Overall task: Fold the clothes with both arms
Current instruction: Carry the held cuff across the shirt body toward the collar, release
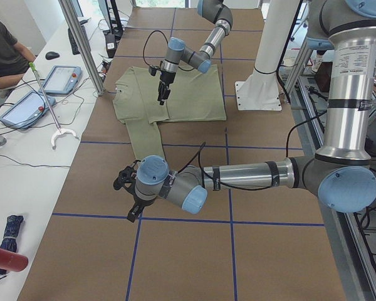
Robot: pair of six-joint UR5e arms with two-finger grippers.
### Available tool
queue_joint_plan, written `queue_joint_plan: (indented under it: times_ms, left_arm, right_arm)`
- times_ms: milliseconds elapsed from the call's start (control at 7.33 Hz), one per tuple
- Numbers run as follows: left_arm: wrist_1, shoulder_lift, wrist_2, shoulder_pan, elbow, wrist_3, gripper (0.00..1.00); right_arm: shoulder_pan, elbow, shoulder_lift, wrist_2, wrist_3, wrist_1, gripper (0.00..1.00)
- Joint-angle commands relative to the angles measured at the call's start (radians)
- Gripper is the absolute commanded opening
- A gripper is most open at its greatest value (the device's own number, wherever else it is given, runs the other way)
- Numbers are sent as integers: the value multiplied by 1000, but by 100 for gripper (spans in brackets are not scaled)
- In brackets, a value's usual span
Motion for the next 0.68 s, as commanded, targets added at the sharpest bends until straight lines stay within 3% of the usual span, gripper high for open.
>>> queue_joint_plan:
  times_ms: [0, 136, 409, 545]
  left_arm:
    - [-15, -29, 1, 9, 3, -118, 100]
    - [-96, -29, 9, 79, 4, -267, 100]
    - [-295, -15, 50, 229, 2, -702, 100]
    - [-371, 18, 139, 308, -4, -858, 100]
  right_arm:
    - [17, 23, -3, 6, 42, -52, 100]
    - [52, 117, -38, 35, 52, -215, 100]
    - [192, 338, -157, 232, 17, -530, 100]
    - [267, 426, -247, 308, -50, -626, 100]
